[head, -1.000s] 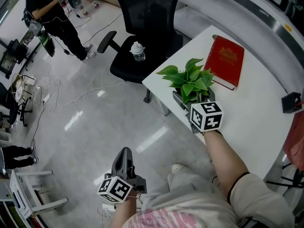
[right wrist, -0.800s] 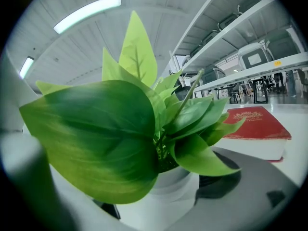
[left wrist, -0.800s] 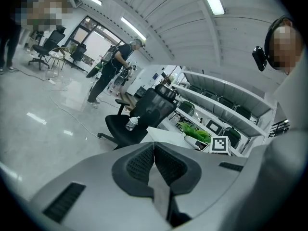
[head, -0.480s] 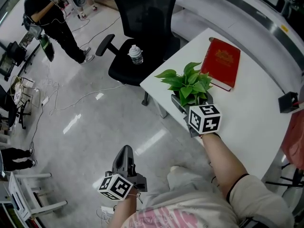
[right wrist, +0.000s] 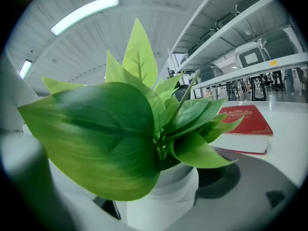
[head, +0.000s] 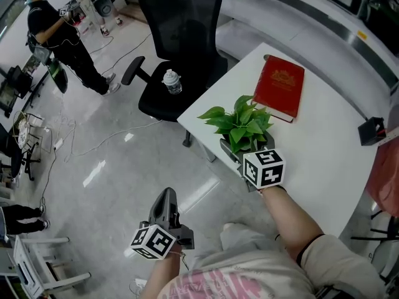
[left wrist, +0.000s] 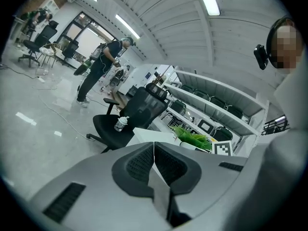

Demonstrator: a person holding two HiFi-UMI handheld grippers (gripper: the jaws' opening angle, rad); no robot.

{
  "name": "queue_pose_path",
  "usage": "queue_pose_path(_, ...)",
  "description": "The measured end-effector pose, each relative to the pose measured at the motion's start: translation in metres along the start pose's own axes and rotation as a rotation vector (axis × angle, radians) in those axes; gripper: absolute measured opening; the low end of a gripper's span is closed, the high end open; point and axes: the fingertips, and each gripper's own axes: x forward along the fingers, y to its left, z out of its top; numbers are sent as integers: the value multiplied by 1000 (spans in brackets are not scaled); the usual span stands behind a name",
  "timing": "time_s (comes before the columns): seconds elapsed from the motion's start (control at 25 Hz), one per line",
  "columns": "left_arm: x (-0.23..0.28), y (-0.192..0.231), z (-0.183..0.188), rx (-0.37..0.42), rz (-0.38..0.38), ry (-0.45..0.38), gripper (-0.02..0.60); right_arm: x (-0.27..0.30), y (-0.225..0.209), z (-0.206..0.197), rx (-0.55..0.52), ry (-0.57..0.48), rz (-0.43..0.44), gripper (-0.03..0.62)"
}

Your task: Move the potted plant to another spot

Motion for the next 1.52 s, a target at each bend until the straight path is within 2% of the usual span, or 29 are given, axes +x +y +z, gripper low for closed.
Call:
queue_pose_path(0.4, 23, -39, 10, 24, -79, 6, 25, -43, 0, 32, 13, -79, 12, 522)
queue_pose_path(0.72, 41, -85, 19, 32, -179, -2, 25, -92, 5, 63, -64, -142, -11, 522)
queue_pose_path(1.16, 61, -142, 19, 65, -325, 25, 25, -145, -11, 96, -63, -228, -95, 522)
queue_pose_path(1.52, 92, -167, 22, 68, -431, 104, 25, -158, -34, 113, -38, -255, -218, 523)
